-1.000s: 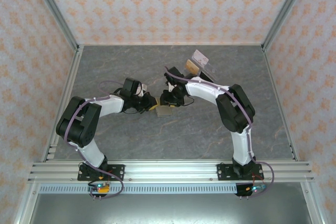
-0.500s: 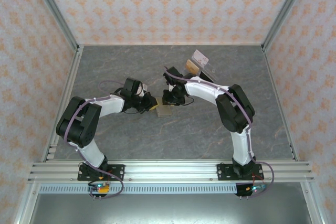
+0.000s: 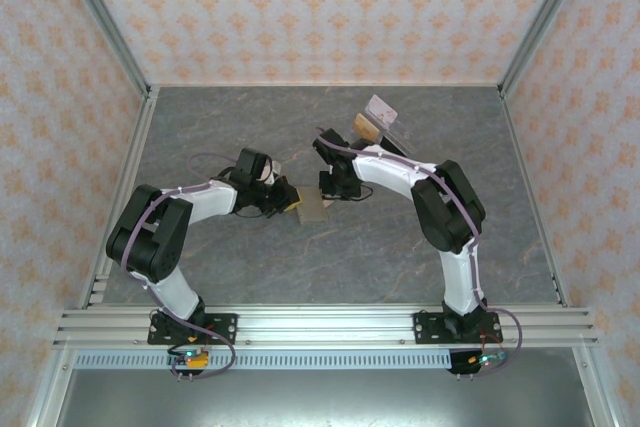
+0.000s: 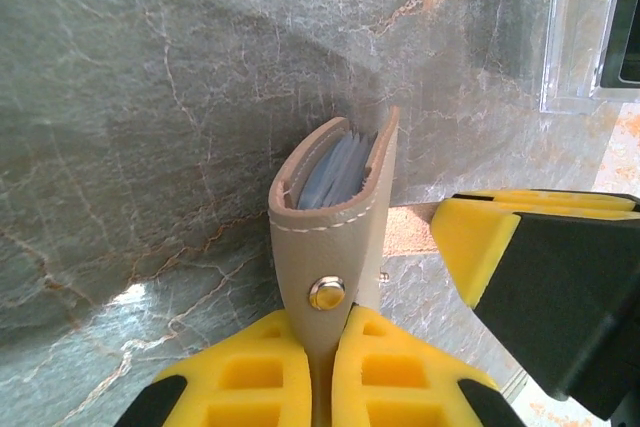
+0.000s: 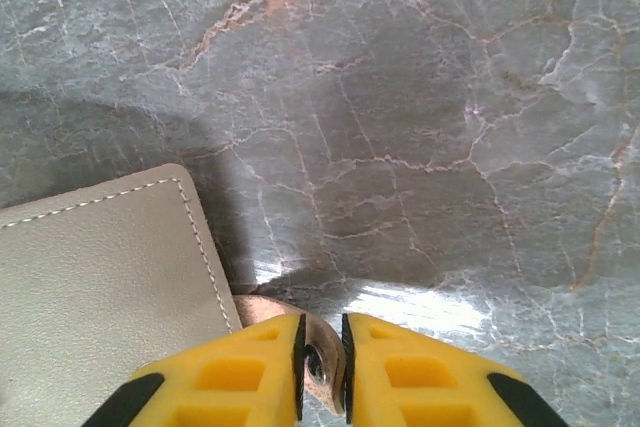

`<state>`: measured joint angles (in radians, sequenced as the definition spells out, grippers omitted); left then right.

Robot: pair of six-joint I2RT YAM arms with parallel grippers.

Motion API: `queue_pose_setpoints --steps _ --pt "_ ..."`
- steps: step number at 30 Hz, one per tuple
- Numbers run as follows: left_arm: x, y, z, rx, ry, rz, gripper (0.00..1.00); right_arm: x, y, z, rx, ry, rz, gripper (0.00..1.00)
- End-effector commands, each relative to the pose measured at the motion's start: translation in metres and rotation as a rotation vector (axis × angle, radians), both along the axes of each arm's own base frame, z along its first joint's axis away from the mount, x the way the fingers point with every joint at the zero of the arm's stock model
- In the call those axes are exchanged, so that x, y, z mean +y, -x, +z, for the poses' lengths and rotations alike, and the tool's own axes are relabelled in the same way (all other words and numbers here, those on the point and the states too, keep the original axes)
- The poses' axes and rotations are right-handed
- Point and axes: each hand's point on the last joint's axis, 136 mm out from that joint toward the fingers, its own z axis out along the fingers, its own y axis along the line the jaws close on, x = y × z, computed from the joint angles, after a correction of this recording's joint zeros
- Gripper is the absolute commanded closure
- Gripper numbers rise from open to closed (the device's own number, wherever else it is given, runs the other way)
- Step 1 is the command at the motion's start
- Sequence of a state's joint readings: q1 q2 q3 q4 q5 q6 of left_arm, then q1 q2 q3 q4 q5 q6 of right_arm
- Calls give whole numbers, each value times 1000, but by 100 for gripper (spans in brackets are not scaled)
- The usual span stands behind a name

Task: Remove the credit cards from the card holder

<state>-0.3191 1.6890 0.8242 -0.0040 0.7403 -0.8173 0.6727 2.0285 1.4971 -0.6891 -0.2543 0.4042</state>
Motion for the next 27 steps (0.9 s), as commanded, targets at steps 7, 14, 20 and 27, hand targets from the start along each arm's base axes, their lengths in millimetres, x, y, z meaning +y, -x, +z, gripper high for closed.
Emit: queue_pose_setpoints --steps 7,14,20,27 --pt "5 -5 12 -12 -37 13 84 23 4 5 46 -112 38 73" --pt "15 -7 20 -22 -92 37 44 18 4 7 31 -96 39 86" --pt "47 -13 38 -79 -195 104 26 28 4 41 -24 -188 71 90" --pt "109 -7 74 -183 -335 271 0 54 15 97 -96 -340 146 90"
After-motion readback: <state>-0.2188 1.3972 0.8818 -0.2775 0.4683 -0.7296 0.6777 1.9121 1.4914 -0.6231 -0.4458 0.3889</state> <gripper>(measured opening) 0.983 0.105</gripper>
